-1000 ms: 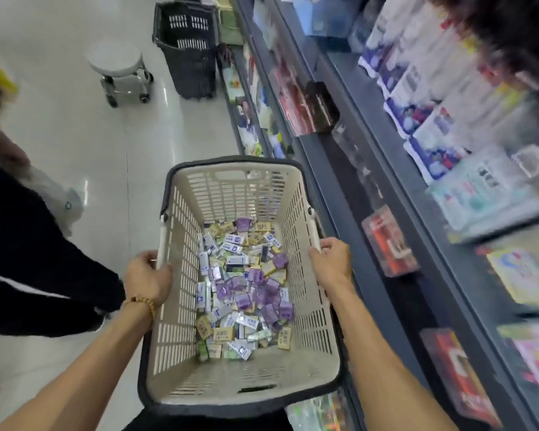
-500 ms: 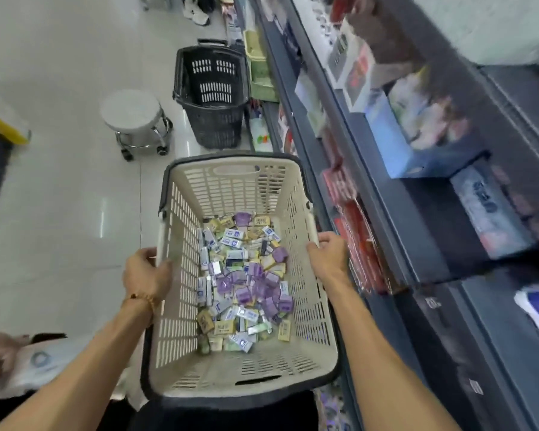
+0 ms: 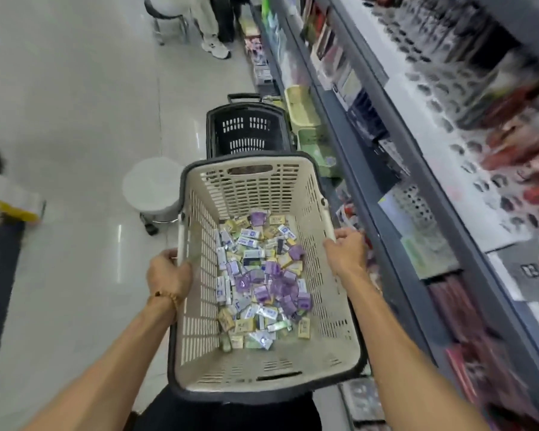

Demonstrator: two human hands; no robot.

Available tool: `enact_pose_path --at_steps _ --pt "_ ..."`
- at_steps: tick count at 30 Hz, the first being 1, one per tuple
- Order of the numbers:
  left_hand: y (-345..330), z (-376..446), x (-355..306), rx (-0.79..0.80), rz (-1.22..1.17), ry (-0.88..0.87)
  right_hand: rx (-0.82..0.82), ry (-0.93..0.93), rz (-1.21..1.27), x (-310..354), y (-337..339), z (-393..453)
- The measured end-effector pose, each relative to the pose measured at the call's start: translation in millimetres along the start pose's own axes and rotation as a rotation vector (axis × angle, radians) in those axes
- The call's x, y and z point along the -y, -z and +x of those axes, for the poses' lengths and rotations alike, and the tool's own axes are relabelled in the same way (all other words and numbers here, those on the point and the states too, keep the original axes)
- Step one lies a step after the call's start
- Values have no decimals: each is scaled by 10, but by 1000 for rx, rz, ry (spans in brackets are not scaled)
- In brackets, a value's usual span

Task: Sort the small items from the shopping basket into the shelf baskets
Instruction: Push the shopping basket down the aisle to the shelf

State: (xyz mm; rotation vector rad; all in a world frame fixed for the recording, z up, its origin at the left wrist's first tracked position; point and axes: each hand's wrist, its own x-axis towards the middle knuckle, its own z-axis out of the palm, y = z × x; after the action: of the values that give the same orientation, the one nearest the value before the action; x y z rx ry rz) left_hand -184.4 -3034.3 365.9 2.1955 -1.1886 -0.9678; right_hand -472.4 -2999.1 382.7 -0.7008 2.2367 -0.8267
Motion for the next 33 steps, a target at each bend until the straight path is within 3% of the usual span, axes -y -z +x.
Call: enact_pose_path --at_steps 7,18,25,33 --pt "-113 2004 -1090 47 65 -88 -53 5 4 1215 -892 1287" --pt "-1190 4489 -2223 171 158 -79 -98 -47 -62 2425 -1935 3658" --pt "-1962 5422 -2454 247 130 -140 -162 -31 -109 2471 -2378 4719" --pt "-2521 5972 -2030 240 275 -165 -128 -13 -179 2036 -3006 5373"
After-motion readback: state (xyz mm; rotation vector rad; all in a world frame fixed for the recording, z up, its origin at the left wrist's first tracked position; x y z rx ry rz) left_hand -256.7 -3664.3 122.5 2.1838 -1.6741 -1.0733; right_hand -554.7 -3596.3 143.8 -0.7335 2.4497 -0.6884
